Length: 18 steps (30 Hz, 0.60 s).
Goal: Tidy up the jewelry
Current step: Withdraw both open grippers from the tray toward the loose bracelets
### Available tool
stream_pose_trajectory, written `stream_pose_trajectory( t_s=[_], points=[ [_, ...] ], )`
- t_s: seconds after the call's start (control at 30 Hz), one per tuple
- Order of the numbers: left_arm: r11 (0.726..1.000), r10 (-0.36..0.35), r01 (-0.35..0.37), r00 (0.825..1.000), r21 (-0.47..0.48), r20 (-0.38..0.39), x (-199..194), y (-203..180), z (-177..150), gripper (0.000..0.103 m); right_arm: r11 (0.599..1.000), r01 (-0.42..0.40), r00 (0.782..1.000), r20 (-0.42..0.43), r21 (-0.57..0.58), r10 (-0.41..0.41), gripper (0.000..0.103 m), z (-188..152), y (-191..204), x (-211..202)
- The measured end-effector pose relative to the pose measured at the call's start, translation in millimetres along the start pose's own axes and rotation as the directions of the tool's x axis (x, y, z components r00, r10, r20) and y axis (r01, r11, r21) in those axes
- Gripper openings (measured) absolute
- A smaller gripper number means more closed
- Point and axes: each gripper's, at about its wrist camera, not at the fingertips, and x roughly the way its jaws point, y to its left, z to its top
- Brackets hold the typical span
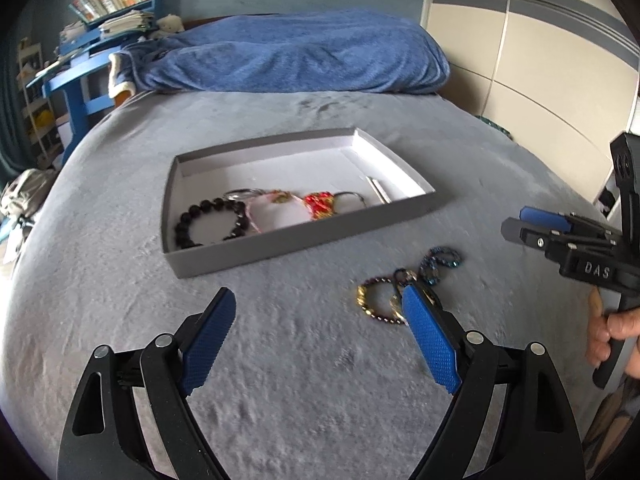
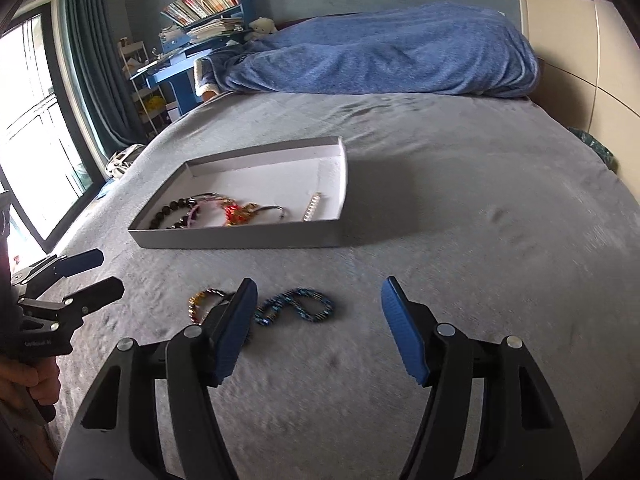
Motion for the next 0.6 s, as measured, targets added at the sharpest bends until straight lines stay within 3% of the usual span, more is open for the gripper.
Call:
stream_pose_trajectory(
  t_s=[0.43,0.5,0.57,0.6],
  points=[
    [0.990,-0.051,0.059,0.997,0.124,-0.064,30.9,-54.1,-8.6,0.085,1.000,0.008,1.000,-0.029,-0.003,-0.008,0.064,-3.9,-2.5,8.8],
    [0.988,-0.060,0.069,0.996,0.140,-0.066,37.3,-61.5,-8.3,0.079,1.000,0.012,0.999,-0.034,-0.001,-0.012,0.064,-4.2,-4.5,10.3],
    [0.985,-0.075,0.085,0.995,0.149,-0.072,42.9,-66.4,-6.9,0.063,1.000,0.014,0.999,-0.038,0.007,-0.014,0.064,-4.9,-7.4,11.4],
    [0.983,-0.084,0.095,0.994,0.156,-0.076,47.7,-69.0,-6.2,0.060,1.000,0.015,0.999,-0.039,0.010,-0.015,0.064,-5.2,-8.5,11.9]
  ],
)
